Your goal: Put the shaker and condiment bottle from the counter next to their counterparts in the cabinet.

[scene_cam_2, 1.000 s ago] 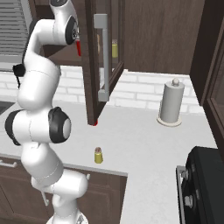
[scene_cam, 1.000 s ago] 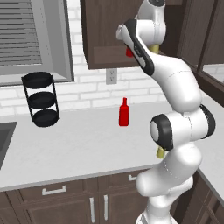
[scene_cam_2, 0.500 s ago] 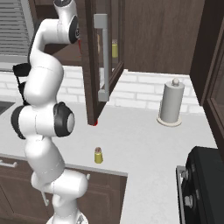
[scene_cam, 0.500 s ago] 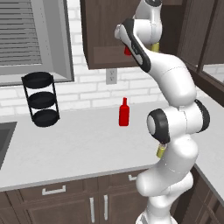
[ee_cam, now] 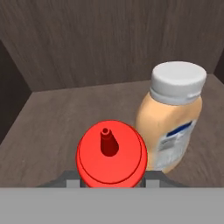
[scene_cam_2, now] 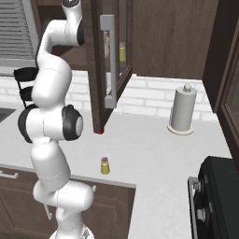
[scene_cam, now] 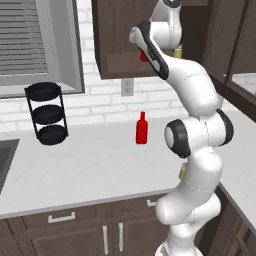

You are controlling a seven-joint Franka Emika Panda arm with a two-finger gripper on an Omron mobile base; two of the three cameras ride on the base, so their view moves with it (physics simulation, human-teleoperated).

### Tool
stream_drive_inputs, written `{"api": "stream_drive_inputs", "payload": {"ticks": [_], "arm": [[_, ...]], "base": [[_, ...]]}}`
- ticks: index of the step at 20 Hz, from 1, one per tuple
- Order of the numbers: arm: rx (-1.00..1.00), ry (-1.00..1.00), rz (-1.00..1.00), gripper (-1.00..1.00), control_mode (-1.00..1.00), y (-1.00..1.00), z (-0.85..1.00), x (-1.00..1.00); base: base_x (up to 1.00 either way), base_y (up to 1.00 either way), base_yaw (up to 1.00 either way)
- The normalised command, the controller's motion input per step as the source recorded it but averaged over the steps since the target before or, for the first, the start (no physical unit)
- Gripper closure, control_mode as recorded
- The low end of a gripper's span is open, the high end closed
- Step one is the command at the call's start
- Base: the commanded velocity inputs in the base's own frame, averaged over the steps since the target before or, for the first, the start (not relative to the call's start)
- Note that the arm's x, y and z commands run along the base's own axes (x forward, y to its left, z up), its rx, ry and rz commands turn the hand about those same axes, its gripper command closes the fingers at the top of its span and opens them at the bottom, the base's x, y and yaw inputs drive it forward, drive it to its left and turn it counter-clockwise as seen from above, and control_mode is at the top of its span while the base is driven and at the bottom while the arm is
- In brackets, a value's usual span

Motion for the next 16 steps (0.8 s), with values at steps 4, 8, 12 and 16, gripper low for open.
{"api": "stream_drive_inputs", "payload": {"ticks": [4, 8, 12, 16], "arm": [[0.00, 0.00, 0.00, 1.00, -1.00, 0.00, -0.04, 0.14], [0.00, 0.00, 0.00, -1.00, -1.00, 0.00, -0.08, 0.11], [0.00, 0.00, 0.00, -1.00, -1.00, 0.00, -0.01, 0.01], [0.00, 0.00, 0.00, -1.00, -1.00, 0.00, 0.00, 0.00]], "base": [[0.00, 0.00, 0.00], [0.00, 0.00, 0.00], [0.00, 0.00, 0.00], [0.00, 0.00, 0.00]]}}
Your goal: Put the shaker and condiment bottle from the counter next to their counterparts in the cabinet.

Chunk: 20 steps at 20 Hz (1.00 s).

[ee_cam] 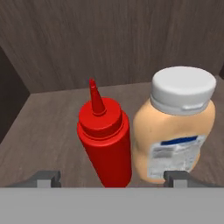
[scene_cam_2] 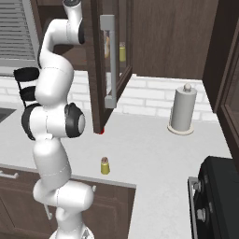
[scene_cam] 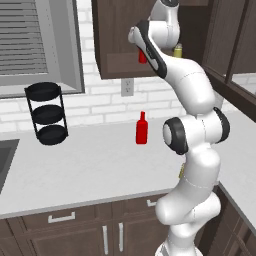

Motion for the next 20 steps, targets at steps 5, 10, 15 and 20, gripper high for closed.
{"api": "stream_drive_inputs", "payload": {"ticks": [5, 10, 15, 20], "arm": [[0.00, 0.00, 0.00, -1.00, -1.00, 0.00, 0.00, -0.16], [0.00, 0.00, 0.00, -1.00, -1.00, 0.00, 0.00, -0.43], [0.00, 0.00, 0.00, -1.00, -1.00, 0.00, 0.00, -0.55], [0.00, 0.00, 0.00, -1.00, -1.00, 0.00, -0.02, -0.58]], "base": [[0.00, 0.00, 0.00], [0.00, 0.00, 0.00], [0.00, 0.00, 0.00], [0.00, 0.00, 0.00]]}}
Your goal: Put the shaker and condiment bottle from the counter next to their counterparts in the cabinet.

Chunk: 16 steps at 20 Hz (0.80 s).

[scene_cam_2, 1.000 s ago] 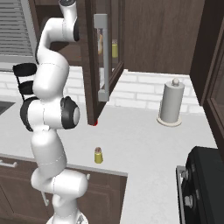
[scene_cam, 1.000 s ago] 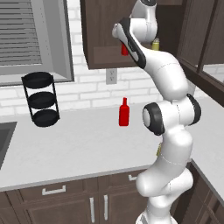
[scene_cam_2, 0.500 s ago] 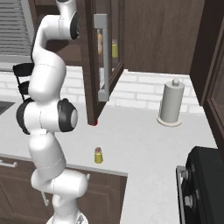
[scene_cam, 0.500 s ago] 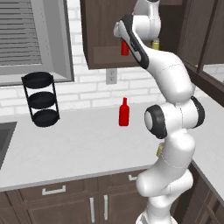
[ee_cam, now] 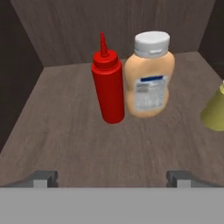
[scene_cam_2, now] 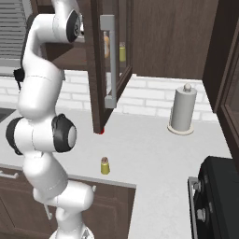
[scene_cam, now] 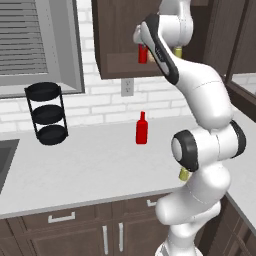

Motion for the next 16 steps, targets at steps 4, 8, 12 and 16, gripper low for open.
{"api": "stream_drive_inputs", "payload": {"ticks": [4, 8, 12, 16], "arm": [[0.00, 0.00, 0.00, -1.00, -1.00, 0.00, -0.11, -0.50], [0.00, 0.00, 0.00, -1.00, -1.00, 0.00, -0.21, -0.53], [0.00, 0.00, 0.00, -1.00, -1.00, 0.00, -0.21, -0.61], [0.00, 0.00, 0.00, -1.00, -1.00, 0.00, -0.27, -0.75]], "base": [[0.00, 0.00, 0.00], [0.00, 0.00, 0.00], [0.00, 0.00, 0.00], [0.00, 0.00, 0.00]]}}
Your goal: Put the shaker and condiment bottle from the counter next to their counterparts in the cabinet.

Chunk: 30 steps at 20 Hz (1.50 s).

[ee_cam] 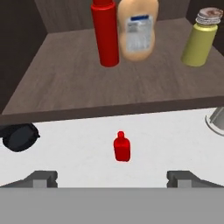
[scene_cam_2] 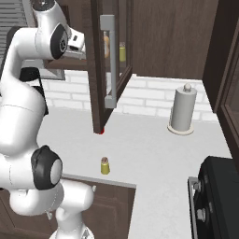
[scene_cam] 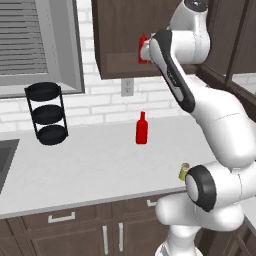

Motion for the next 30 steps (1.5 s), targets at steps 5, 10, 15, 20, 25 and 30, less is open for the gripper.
{"api": "stream_drive_inputs", "payload": {"ticks": [5, 10, 15, 20, 25, 30], "arm": [[-0.01, -0.02, -0.02, -1.00, -1.00, 0.06, -0.30, -0.78], [0.00, -0.07, -0.08, -1.00, -1.00, 0.01, -0.27, -0.81], [0.00, -0.01, -0.13, -1.00, -1.00, 0.00, -0.29, -0.54], [0.00, 0.00, -0.16, -1.00, -1.00, 0.00, -0.40, -0.51], [0.00, 0.00, -0.16, -1.00, -1.00, 0.00, -0.41, -0.49], [0.00, -0.03, -0.19, -1.00, -1.00, 0.00, -0.37, -0.51]], "base": [[0.00, 0.00, 0.00], [0.00, 0.00, 0.00], [0.00, 0.00, 0.00], [0.00, 0.00, 0.00], [0.00, 0.00, 0.00], [0.00, 0.00, 0.00]]}}
